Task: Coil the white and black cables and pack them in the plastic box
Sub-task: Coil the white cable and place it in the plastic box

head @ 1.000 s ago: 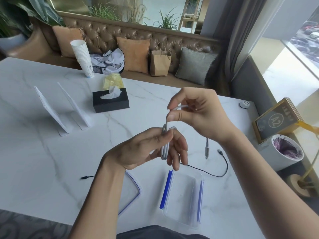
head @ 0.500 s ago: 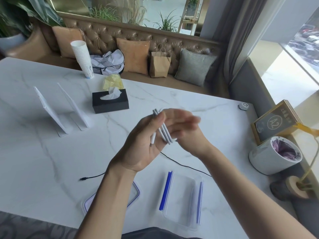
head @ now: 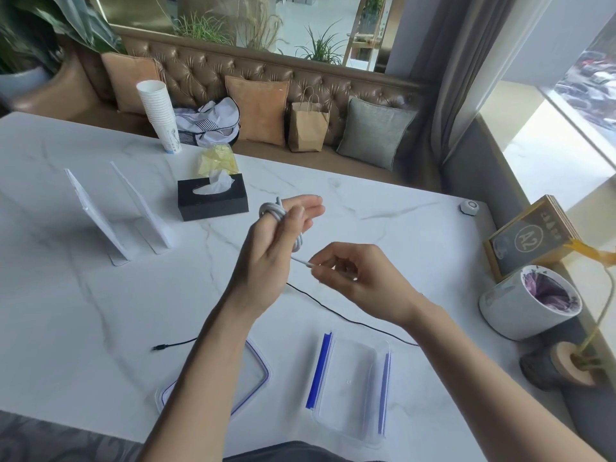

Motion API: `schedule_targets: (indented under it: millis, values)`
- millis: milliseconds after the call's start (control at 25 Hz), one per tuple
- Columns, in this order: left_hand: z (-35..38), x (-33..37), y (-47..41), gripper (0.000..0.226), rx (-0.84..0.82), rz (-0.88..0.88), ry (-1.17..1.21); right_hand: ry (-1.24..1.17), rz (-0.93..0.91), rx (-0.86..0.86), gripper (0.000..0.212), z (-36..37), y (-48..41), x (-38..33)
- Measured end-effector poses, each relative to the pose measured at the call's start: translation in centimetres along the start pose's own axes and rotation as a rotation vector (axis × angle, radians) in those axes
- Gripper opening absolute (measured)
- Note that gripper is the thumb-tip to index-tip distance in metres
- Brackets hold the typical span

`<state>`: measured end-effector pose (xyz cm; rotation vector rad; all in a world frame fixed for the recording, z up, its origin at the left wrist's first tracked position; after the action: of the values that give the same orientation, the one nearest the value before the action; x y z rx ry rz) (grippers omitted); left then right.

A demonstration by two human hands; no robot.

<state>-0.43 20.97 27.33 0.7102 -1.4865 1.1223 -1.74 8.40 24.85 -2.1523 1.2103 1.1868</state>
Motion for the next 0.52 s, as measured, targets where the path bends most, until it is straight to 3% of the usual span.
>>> schedule_targets:
  millis: [160,280,520]
  values:
    - [-1.8,-0.5,0.2,0.037,0.059,-0.049,0.01,-0.093,-0.017,0.081,0.003,-2.3,1.2,-0.1]
    - [-1.0,-1.0,0.3,0.037,-0.026,-0.123,0.083,-0.23,-0.096,0.111,0.005,-3.1,1.6,-1.5]
    - [0.4,-1.5,0.3,0.044,-0.01,-0.206,0.451,-0.391,-0.185,0.119,0.009,-4.1,1.9,-2.9]
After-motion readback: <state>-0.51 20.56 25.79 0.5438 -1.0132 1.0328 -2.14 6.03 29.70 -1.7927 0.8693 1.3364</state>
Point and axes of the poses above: each hand's wrist, its own y-axis away from the middle knuckle, its own z-axis out of the palm, x = y × z, the point moved 8 cm from there along -y, towards the middle knuckle, and after that the axes turned 13 degrees about -x, right-handed, at the moved point
